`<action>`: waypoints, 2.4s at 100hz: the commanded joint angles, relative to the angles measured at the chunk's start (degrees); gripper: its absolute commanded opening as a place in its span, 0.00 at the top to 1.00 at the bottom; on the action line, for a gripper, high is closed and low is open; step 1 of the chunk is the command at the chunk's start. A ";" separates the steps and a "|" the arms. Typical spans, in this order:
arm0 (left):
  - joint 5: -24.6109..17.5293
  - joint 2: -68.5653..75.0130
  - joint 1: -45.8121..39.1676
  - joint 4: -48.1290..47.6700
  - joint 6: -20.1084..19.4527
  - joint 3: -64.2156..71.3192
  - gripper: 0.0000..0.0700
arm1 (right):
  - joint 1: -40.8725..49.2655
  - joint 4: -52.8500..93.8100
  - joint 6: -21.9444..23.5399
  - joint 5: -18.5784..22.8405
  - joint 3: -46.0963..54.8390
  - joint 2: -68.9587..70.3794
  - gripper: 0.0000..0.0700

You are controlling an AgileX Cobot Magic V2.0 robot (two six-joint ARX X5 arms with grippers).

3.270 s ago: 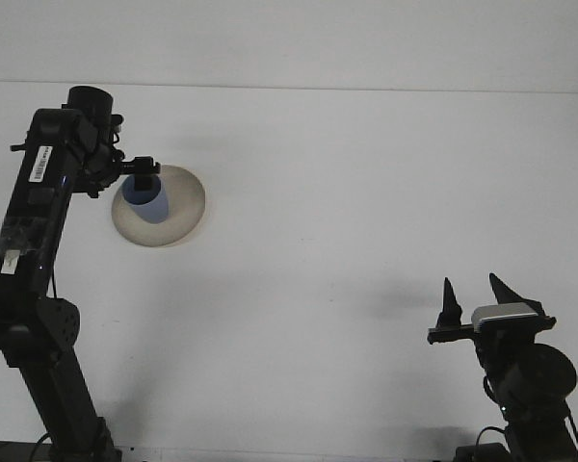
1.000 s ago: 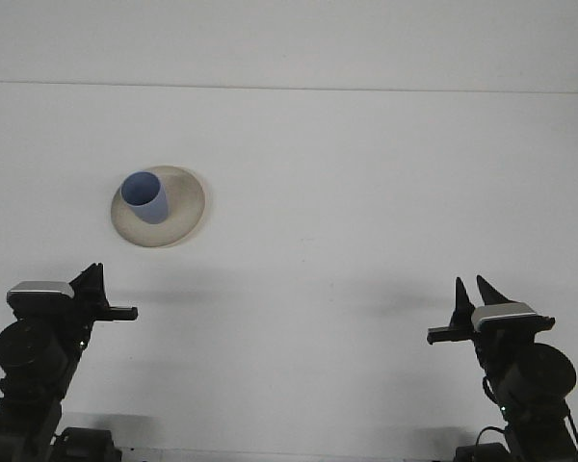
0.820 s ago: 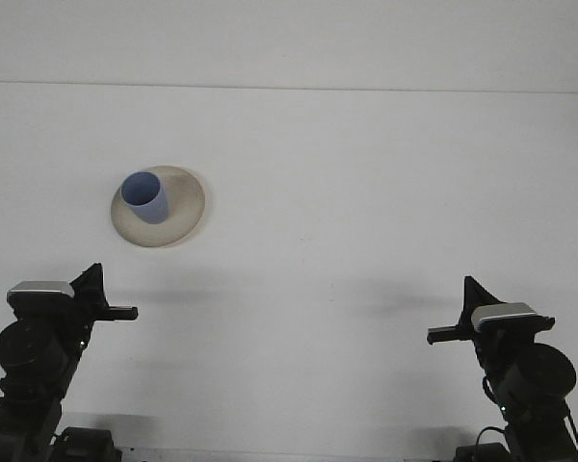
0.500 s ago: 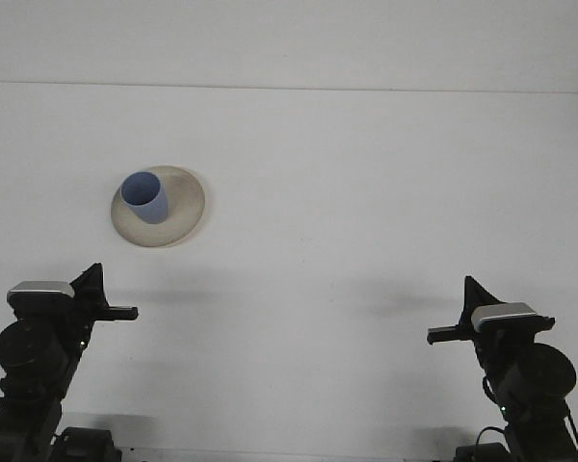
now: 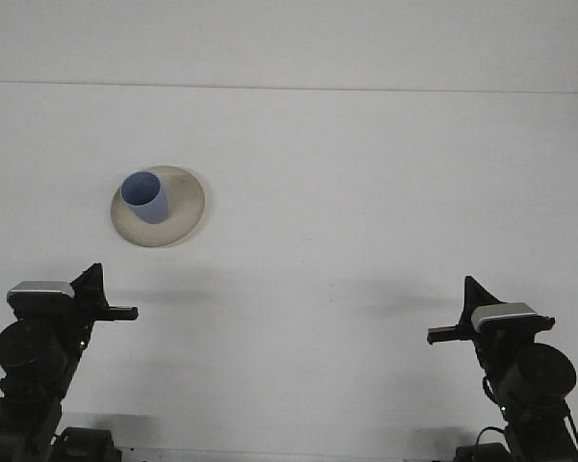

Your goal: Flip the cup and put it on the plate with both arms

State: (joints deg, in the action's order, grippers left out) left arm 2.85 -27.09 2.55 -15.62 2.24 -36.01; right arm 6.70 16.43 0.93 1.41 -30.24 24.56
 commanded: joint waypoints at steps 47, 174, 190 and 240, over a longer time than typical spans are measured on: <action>0.13 16.57 0.11 14.05 0.17 14.43 0.99 | 0.09 -0.57 0.76 0.04 -0.63 0.20 1.00; 0.09 26.91 0.11 27.58 1.90 35.21 0.98 | 0.09 -1.03 0.76 0.04 -0.63 0.20 1.00; 0.09 26.91 0.11 27.58 1.90 35.21 0.98 | 0.09 -1.03 0.76 0.04 -0.63 0.20 1.00; 0.09 26.91 0.11 27.58 1.90 35.21 0.98 | -1.27 -1.51 0.74 -0.15 0.15 -3.69 1.00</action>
State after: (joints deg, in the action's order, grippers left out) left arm 2.85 -0.27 2.55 11.29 3.97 -1.89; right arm 5.80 15.90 0.93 1.39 -30.24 22.11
